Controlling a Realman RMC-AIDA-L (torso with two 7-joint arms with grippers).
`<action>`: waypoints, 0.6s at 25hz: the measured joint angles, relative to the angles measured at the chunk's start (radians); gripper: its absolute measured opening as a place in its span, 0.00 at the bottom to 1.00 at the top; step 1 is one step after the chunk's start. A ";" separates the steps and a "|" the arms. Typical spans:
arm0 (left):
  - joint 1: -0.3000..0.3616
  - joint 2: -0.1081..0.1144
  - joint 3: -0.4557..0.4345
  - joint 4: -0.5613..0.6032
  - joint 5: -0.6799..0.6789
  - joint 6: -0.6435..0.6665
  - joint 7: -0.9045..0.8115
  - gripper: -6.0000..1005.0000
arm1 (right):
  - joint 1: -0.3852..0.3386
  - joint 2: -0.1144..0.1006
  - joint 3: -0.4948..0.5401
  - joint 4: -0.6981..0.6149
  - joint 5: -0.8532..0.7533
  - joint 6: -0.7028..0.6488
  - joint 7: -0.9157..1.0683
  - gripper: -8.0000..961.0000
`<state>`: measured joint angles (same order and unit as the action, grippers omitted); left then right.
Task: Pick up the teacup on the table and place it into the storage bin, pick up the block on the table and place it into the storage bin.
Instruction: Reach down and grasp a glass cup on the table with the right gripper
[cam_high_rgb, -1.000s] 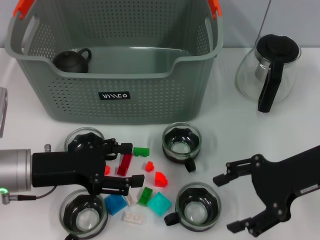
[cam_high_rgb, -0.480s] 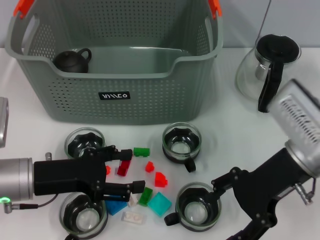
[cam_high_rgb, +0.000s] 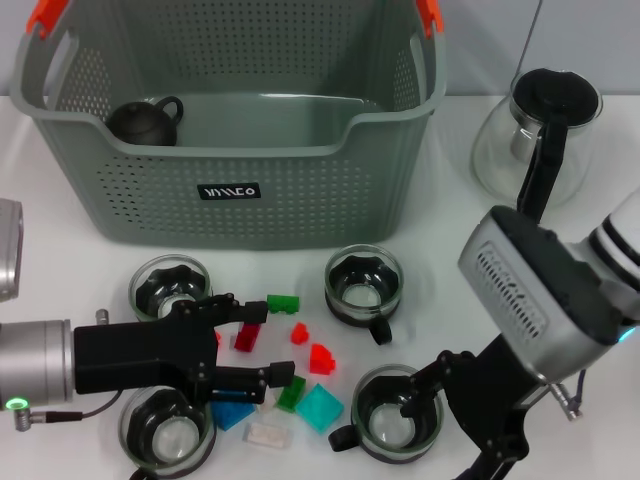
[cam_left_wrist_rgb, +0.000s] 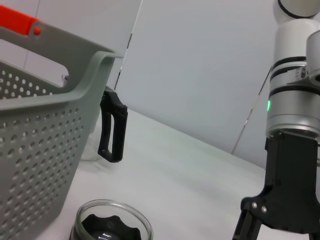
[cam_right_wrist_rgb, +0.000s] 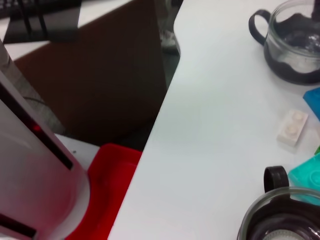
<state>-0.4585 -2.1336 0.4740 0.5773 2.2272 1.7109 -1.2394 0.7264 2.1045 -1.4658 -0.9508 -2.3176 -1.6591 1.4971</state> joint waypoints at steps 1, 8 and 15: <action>0.000 0.000 0.000 -0.001 0.000 -0.003 0.000 0.93 | 0.000 0.001 -0.013 -0.005 0.001 0.009 0.003 0.94; 0.002 0.000 -0.002 -0.010 0.000 -0.006 0.006 0.93 | -0.007 0.004 -0.116 -0.050 0.005 0.063 0.039 0.91; 0.012 -0.003 -0.003 -0.011 -0.004 -0.013 0.020 0.93 | -0.011 0.005 -0.223 -0.088 0.005 0.108 0.076 0.88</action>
<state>-0.4466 -2.1365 0.4709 0.5660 2.2229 1.6980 -1.2193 0.7155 2.1093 -1.6885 -1.0387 -2.3131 -1.5514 1.5727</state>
